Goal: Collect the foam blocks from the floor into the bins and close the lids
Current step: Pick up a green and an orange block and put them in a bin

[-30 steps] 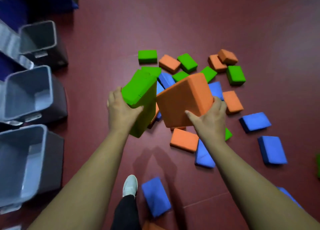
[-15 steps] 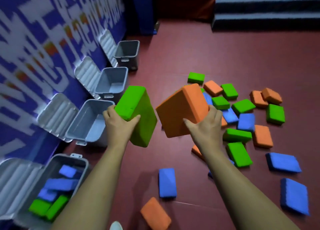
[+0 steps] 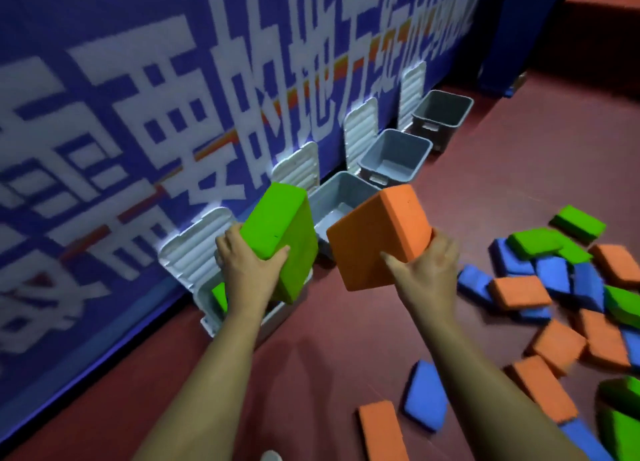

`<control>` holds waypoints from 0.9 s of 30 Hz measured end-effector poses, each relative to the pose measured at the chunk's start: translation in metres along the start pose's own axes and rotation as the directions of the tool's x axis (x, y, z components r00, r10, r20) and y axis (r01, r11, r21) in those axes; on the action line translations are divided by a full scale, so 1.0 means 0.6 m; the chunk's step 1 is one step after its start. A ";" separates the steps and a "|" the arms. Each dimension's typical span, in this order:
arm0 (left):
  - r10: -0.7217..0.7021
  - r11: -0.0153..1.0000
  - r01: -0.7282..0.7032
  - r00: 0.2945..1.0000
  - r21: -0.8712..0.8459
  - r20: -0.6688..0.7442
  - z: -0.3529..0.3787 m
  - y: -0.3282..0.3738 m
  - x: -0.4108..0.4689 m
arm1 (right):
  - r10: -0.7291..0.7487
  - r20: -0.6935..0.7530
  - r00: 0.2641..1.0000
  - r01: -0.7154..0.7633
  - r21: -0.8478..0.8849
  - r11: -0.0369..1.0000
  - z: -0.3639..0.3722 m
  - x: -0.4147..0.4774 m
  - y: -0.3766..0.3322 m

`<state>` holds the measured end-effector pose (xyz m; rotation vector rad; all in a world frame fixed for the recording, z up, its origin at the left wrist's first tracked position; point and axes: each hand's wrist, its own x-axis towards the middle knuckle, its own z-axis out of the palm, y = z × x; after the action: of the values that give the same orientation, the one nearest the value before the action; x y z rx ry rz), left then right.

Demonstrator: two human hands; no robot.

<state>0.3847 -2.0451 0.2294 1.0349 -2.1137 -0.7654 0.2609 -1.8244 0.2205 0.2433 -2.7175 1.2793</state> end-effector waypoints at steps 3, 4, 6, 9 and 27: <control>-0.050 0.993 0.056 0.997 0.101 -0.065 -0.086 -0.123 0.053 | -0.040 0.079 0.996 0.039 0.010 0.999 0.107 -0.048 -0.087; -0.072 0.991 0.080 0.994 0.103 -0.077 -0.112 -0.159 0.069 | -0.060 0.106 0.993 0.059 0.010 0.998 0.141 -0.064 -0.113; -0.119 0.986 0.129 0.988 0.104 -0.100 -0.158 -0.224 0.098 | -0.086 0.161 0.983 0.086 0.002 0.996 0.202 -0.091 -0.158; -0.190 0.971 0.207 0.972 0.119 -0.141 -0.208 -0.301 0.134 | -0.134 0.224 0.965 0.139 -0.007 0.990 0.277 -0.118 -0.211; -0.452 0.885 0.447 0.892 0.131 0.015 -0.009 -0.561 0.320 | -0.194 0.517 0.834 0.263 -0.064 0.963 0.694 0.056 -0.203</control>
<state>0.4483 -2.3793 0.0440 1.6263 -1.9978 -0.8865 0.2326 -2.2260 0.0546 0.9923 -3.0461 1.0766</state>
